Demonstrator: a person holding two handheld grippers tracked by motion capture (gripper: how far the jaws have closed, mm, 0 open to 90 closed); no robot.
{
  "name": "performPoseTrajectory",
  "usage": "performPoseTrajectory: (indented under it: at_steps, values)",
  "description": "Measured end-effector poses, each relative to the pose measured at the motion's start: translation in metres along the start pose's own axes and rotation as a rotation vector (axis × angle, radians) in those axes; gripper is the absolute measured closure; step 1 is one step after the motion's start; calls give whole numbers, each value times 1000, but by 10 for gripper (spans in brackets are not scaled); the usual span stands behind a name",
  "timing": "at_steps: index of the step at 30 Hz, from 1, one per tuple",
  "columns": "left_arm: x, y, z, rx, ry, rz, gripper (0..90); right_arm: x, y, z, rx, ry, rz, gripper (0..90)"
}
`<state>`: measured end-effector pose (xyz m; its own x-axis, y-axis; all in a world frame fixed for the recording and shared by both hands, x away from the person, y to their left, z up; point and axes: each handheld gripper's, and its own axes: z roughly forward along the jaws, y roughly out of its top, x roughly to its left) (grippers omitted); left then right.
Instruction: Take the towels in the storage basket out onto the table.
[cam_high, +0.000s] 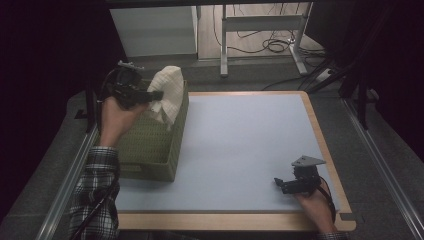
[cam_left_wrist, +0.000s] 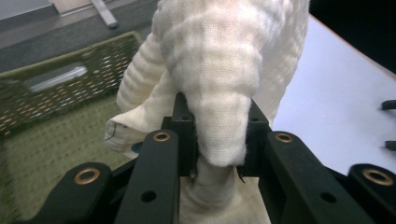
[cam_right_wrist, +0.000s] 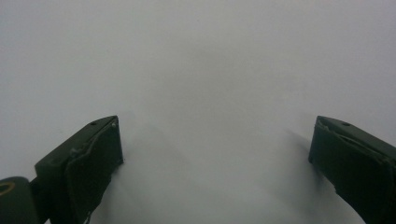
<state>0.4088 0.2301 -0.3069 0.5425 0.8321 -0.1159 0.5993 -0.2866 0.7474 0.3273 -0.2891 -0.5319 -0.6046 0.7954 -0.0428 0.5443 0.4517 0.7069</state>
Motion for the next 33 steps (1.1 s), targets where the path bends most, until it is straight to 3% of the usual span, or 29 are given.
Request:
performPoseTrajectory:
  at_steps: [17,33]
  values:
    - [-49,24,47,22,-99,83,739,0,0,0,0,0,0,27]
    - [-91,16,119,73,-189,126,731,0,0,0,0,1,-1,27]
